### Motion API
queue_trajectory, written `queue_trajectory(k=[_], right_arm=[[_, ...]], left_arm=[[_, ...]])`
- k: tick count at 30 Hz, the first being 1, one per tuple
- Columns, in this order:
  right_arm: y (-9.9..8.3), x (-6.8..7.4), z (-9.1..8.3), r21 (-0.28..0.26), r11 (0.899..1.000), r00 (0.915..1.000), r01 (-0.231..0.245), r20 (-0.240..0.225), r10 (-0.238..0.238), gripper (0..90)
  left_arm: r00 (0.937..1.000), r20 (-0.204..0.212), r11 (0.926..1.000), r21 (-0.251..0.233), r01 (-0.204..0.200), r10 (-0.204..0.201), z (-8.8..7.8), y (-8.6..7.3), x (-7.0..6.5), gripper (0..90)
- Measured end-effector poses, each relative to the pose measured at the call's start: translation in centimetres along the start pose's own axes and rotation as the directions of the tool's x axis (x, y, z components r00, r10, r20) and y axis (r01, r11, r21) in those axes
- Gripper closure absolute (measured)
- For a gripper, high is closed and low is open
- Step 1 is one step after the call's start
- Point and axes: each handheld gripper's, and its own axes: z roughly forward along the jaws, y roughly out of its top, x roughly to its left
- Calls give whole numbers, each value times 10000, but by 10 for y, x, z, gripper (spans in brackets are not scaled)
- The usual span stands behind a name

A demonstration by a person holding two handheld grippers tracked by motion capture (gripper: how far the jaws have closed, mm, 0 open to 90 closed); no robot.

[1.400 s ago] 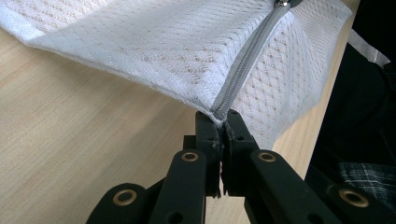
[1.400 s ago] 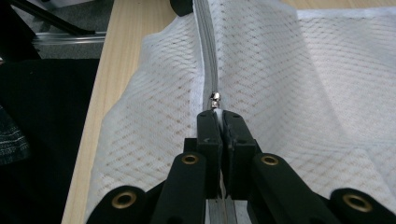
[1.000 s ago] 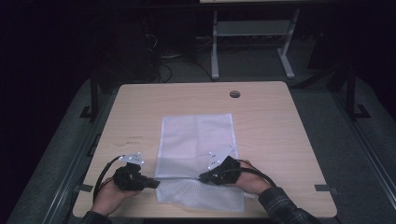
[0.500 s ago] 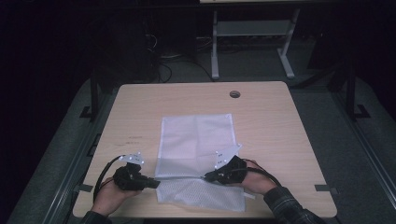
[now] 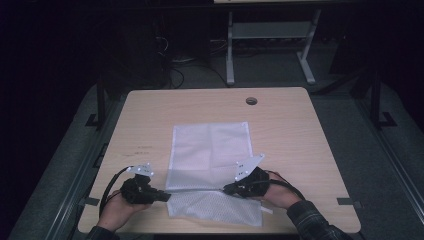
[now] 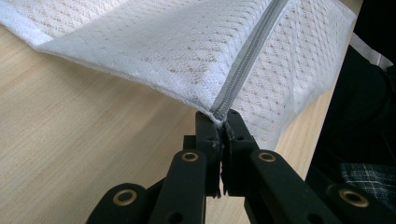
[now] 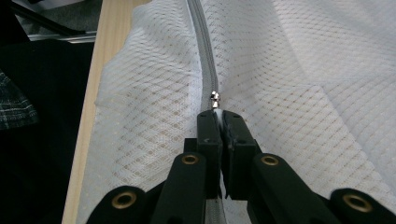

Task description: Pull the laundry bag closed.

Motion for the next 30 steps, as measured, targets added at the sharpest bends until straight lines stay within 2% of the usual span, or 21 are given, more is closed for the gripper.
queue_trajectory(k=[9,24,30], right_arm=[[-3,0,-4,43,10000,10000,-34,50,34,866],[-10,1,-14,8,9999,9998,-156,147,156,866],[-17,2,-17,71,9996,9995,-260,195,258,867]], left_arm=[[9999,-66,9999,-45,103,-103,-2,-1,1,870],[10000,-77,10000,-50,-37,36,-3,0,0,870],[9999,-101,10000,-14,38,-38,-3,-1,0,870]])
